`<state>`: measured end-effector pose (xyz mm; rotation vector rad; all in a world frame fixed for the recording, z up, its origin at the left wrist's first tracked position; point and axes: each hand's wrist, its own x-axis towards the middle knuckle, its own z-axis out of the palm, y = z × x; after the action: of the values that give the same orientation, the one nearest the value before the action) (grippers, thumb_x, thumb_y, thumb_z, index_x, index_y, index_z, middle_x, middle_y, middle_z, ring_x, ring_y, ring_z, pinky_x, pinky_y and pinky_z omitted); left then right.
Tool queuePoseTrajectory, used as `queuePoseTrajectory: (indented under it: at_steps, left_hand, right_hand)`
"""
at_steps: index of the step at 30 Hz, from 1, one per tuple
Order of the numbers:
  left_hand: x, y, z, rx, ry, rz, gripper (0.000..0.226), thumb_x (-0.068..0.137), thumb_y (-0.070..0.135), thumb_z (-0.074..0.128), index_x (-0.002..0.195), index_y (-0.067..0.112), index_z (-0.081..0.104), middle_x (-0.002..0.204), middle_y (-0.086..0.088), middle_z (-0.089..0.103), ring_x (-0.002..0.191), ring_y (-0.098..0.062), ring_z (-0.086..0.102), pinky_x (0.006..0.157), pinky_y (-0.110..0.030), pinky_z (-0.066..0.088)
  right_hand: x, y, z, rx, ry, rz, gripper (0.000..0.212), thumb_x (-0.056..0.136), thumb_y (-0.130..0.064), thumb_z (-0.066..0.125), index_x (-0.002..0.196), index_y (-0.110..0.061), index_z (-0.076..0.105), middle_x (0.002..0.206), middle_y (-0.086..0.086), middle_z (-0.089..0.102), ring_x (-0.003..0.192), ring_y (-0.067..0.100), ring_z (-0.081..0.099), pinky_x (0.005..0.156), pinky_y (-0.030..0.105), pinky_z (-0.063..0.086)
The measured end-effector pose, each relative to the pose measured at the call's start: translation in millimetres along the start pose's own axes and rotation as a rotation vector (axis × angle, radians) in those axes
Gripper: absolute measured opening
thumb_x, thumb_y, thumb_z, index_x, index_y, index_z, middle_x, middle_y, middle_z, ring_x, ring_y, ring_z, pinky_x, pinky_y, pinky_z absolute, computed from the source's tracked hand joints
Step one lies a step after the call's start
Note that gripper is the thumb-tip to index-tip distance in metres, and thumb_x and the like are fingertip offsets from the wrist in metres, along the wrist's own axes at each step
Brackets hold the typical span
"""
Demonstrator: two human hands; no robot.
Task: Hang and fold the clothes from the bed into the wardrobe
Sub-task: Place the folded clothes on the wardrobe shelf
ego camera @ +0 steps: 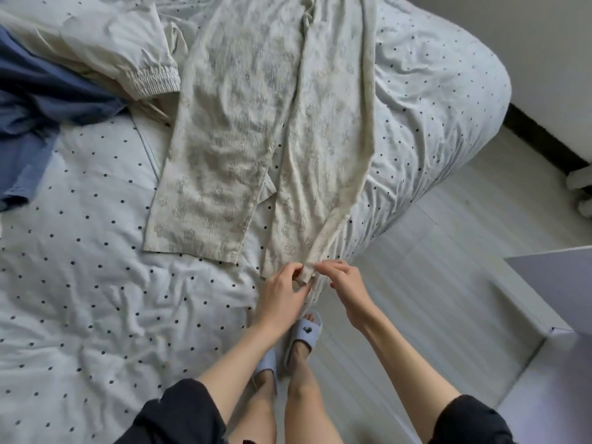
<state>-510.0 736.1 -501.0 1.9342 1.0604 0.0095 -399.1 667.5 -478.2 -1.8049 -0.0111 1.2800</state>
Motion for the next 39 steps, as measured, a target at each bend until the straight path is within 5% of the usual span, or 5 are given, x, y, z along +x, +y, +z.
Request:
queuePoseTrajectory:
  at_steps: [5, 14, 20, 31, 39]
  left_hand:
    - [14.7, 0.6, -17.3, -0.189, 0.041, -0.062, 0.027, 0.099, 0.019, 0.045, 0.074, 0.013, 0.052, 0.054, 0.004, 0.041, 0.042, -0.005, 0.039, 0.043, -0.017, 0.031]
    - [28.7, -59.6, -89.2, -0.321, 0.243, -0.233, 0.043, 0.098, 0.026, 0.046, 0.059, 0.009, 0.04, 0.05, 0.003, 0.03, 0.043, -0.006, 0.03, 0.045, -0.019, 0.02]
    - [44.7, -92.5, -120.7, -0.481, 0.291, -0.293, 0.039, 0.096, 0.029, 0.049, 0.071, 0.0, 0.054, 0.056, -0.001, 0.035, 0.05, -0.007, 0.032, 0.051, -0.021, 0.027]
    - [69.9, -131.5, -154.2, -0.55, 0.476, -0.484, 0.041, 0.098, 0.022, 0.046, 0.059, 0.015, 0.038, 0.052, 0.002, 0.028, 0.047, -0.009, 0.029, 0.047, -0.021, 0.022]
    - [68.8, -152.6, -153.4, -0.533, 0.604, -0.75, 0.037, 0.1, 0.022, 0.041, 0.065, 0.009, 0.044, 0.057, -0.001, 0.039, 0.054, -0.016, 0.038, 0.054, -0.032, 0.028]
  right_hand:
    - [40.3, -22.6, -20.5, -0.508, 0.17, -0.285, 0.026, 0.096, -0.017, 0.047, 0.119, -0.01, 0.059, 0.125, 0.007, 0.051, 0.11, 0.015, 0.049, 0.091, 0.029, 0.039]
    - [125.8, -122.5, 15.3, -1.438, 0.225, -0.694, 0.074, 0.088, 0.0, 0.044, 0.149, -0.03, 0.015, 0.158, 0.007, 0.006, 0.145, 0.027, 0.004, 0.109, 0.052, 0.02]
    - [169.3, -187.6, 69.3, -1.803, 0.038, -0.796, 0.049, 0.087, -0.006, 0.047, 0.133, -0.024, 0.046, 0.157, 0.003, 0.011, 0.145, 0.025, -0.006, 0.113, 0.056, 0.002]
    - [191.1, -238.2, 139.6, -1.788, 0.03, -1.056, 0.017, 0.096, -0.014, 0.046, 0.103, -0.009, 0.061, 0.108, 0.009, 0.066, 0.108, 0.027, 0.058, 0.103, 0.044, 0.023]
    - [215.6, -235.9, 232.0, -1.75, -0.093, -1.343, 0.011, 0.092, -0.01, 0.055, 0.098, -0.007, 0.063, 0.096, 0.011, 0.064, 0.093, 0.03, 0.056, 0.088, 0.045, 0.035]
